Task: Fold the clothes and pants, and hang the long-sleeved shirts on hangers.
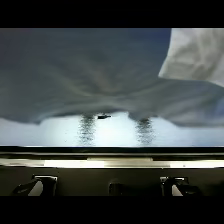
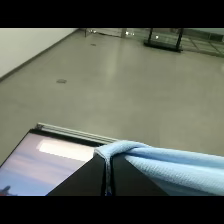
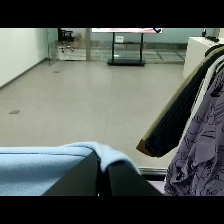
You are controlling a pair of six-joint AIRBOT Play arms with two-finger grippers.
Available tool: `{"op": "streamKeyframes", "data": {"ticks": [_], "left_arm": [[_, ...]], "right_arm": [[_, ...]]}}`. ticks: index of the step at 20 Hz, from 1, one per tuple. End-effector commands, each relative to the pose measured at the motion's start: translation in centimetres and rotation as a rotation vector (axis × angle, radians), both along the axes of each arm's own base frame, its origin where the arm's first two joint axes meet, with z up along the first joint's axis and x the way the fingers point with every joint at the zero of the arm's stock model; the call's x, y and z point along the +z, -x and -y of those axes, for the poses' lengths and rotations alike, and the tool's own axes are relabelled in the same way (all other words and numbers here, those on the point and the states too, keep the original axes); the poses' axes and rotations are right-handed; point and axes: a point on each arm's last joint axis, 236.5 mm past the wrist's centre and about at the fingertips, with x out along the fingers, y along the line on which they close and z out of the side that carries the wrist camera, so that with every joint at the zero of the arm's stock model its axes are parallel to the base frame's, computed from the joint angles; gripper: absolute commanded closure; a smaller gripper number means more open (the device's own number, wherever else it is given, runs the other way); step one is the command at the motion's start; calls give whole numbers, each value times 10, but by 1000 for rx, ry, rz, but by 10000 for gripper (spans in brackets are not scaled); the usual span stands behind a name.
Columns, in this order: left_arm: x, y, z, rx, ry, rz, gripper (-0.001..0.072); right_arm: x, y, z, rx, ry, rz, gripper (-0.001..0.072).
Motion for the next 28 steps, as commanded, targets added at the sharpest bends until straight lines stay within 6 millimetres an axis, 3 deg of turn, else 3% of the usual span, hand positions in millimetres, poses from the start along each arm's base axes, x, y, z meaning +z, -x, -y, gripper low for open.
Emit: {"op": "streamKeyframes", "data": {"ticks": [1, 3, 5, 10, 12, 15, 18, 20, 23, 28], "left_arm": [[-37, -19, -7, 8, 36, -126, 689], [-78, -63, -4, -62, 63, -246, 689], [-134, -115, -2, -143, 101, -392, 689], [-328, -232, -20, -207, 196, -808, 689], [-406, -268, -20, -230, 212, -917, 689], [-494, -310, -27, -205, 246, -958, 689], [-540, -326, -30, -187, 257, -970, 688], [-552, -326, -30, -187, 264, -991, 689], [-558, -314, -25, -202, 274, -1045, 688], [-575, -260, -6, -263, 331, -1283, 688]], "right_arm": [[-28, -23, -2, 23, -48, -116, 678], [-84, -73, -14, 96, -89, -313, 678], [-158, -127, -16, 125, -135, -526, 678], [-346, -235, 0, 94, -221, -930, 678], [-409, -268, 4, 85, -253, -1024, 678], [-478, -313, 12, 54, -297, -1048, 678], [-525, -339, 14, 37, -341, -1053, 678], [-548, -340, 15, 32, -346, -1092, 678], [-563, -327, 14, 33, -327, -1167, 678], [-584, -282, 17, 10, -293, -1376, 678]]}}
